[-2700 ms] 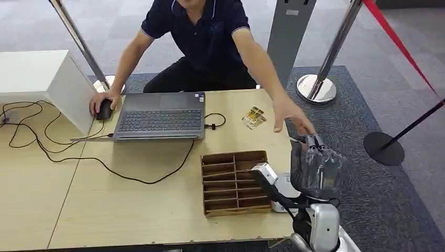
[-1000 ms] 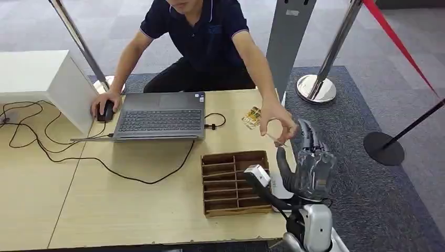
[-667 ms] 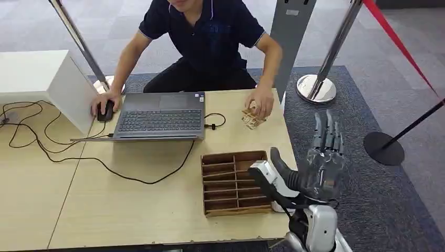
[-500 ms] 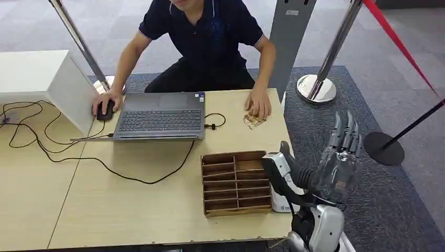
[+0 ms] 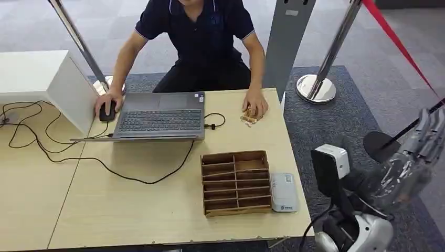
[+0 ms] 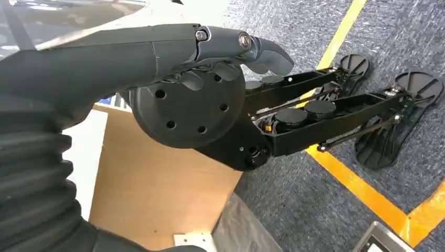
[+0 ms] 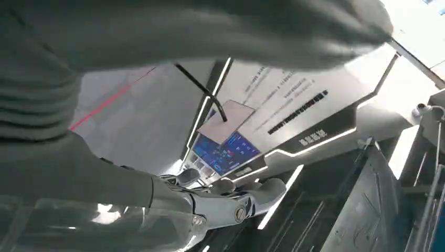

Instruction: Pass the card to the sensor for recognition and then transmit it.

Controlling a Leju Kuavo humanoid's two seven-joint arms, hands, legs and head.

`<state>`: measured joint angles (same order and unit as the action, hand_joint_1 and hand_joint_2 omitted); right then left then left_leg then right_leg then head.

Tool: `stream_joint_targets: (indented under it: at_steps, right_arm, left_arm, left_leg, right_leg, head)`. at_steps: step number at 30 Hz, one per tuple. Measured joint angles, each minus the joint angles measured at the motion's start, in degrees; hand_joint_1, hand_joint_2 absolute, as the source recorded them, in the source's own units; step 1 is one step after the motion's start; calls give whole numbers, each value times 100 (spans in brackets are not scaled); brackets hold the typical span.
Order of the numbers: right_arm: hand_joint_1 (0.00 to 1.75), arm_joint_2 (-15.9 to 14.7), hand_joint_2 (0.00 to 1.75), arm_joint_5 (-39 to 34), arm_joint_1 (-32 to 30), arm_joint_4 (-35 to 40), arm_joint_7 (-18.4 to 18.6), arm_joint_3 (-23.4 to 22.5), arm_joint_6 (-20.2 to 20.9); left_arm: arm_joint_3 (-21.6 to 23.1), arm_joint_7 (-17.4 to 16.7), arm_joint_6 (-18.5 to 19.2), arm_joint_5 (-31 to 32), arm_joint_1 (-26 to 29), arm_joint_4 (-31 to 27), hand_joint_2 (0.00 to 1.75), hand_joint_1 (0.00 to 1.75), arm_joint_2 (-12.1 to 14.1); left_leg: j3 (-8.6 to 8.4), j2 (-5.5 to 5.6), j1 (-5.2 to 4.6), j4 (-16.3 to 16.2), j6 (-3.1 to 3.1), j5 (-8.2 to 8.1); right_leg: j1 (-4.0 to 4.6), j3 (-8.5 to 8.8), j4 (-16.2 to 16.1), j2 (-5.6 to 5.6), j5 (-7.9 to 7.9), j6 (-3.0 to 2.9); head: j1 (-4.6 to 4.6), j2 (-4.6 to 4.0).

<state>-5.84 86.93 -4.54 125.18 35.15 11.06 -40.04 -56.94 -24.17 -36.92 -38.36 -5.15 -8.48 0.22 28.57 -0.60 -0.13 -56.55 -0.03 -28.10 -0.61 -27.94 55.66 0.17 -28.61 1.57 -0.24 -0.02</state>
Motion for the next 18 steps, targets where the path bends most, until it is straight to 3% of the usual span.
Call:
stream_joint_targets:
  at_steps: [10, 18]
  right_arm:
    - [0, -2, 175, 0, -81, 465, 65, -286, 2]
    - [0, -41, 175, -28, -113, 393, 59, -201, 9]
  left_arm:
    - [-107, -20, 0, 0, 4, 0, 175, 0, -28]
    - [-98, -90, 0, 0, 13, 0, 175, 0, -31]
  left_leg:
    - [0, 1, 0, 0, 0, 0]
    - [0, 2, 0, 0, 0, 0]
  right_leg:
    - [0, 2, 0, 0, 0, 0]
    - [0, 2, 0, -1, 0, 0]
  head:
    - [0, 0]
    - [0, 0]
